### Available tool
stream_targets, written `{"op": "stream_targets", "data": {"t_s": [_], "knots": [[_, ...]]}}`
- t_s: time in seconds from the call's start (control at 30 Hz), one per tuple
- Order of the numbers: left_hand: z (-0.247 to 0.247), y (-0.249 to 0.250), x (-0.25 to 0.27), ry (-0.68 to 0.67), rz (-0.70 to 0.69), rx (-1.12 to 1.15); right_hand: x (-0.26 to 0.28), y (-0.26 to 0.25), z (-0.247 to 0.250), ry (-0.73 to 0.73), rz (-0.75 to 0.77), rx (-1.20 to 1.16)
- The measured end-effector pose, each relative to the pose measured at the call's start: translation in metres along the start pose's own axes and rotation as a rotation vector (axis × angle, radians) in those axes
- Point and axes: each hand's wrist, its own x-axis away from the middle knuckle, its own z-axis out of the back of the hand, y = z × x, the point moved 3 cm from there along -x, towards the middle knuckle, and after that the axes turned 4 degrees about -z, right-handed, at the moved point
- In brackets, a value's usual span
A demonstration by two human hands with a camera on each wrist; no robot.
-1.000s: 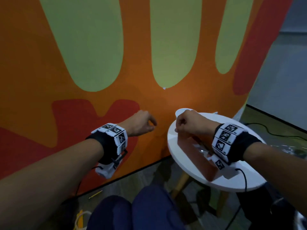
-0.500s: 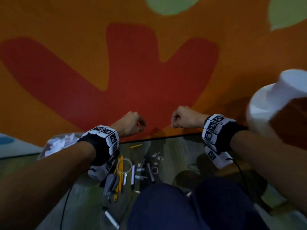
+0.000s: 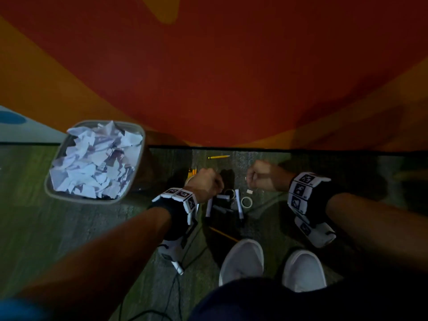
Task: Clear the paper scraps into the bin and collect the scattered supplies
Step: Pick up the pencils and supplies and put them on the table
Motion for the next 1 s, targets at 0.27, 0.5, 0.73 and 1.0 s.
{"op": "stream_targets", "data": {"t_s": [0.27,0.5,0.73,1.0], "knots": [[-0.069,-0.040,-0.012,-0.147,0.027,-0.150,-0.030,0.010,-0.054,0.067,0.025,-0.031],[-0.095,-0.051,-0.022,-0.057,-0.089,-0.324,-0.052,0.044,-0.067,0.087,-0.067,0.028],[-0.089,-0.057,-0.025,-0.091,-0.176,-0.319,-0.071,0.060,-0.082,0.104,-0.084,-0.024],[-0.075,-0.067,-0.028,0.032,-0.162,-0.187,-0.080,0.073,-0.092,0.137,-0.146,-0.063]]}}
